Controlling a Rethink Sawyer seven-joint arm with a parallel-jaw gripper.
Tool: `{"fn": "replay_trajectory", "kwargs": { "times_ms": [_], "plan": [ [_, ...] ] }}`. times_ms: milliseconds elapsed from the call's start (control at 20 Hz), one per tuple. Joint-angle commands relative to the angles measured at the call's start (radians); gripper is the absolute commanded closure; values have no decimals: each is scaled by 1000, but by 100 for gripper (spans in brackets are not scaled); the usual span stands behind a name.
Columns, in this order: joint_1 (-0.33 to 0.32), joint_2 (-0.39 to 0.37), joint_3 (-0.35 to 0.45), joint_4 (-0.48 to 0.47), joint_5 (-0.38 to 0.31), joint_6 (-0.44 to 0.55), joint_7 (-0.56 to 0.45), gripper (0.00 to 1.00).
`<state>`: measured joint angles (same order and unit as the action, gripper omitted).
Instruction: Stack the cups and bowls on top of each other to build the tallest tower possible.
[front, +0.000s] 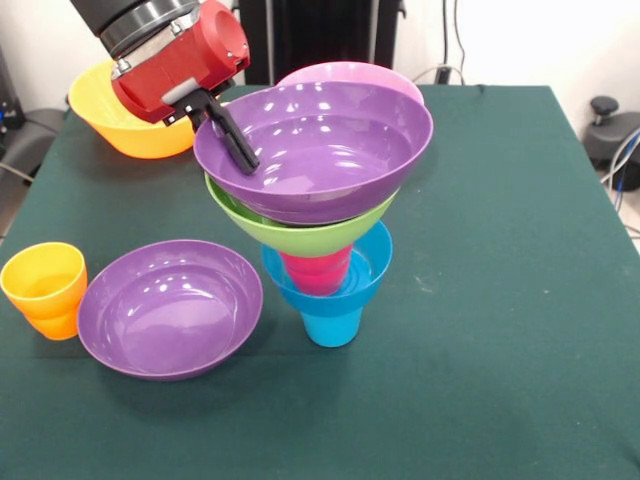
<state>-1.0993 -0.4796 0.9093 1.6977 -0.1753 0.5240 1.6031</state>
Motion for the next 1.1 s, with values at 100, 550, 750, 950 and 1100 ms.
{"fn": "replay_trajectory", "kwargs": {
  "times_ms": [100, 550, 750, 950, 1100],
  "plan": [
    [63, 13, -119, 54, -50, -29, 90, 100],
    [68, 13, -122, 48, -44, -19, 86, 0],
    [73, 14, -124, 35, -36, -11, 80, 0],
    [73, 10, -123, 42, -35, -14, 82, 0],
    [78, 4, -126, 47, -35, -19, 89, 0]
  ]
}}
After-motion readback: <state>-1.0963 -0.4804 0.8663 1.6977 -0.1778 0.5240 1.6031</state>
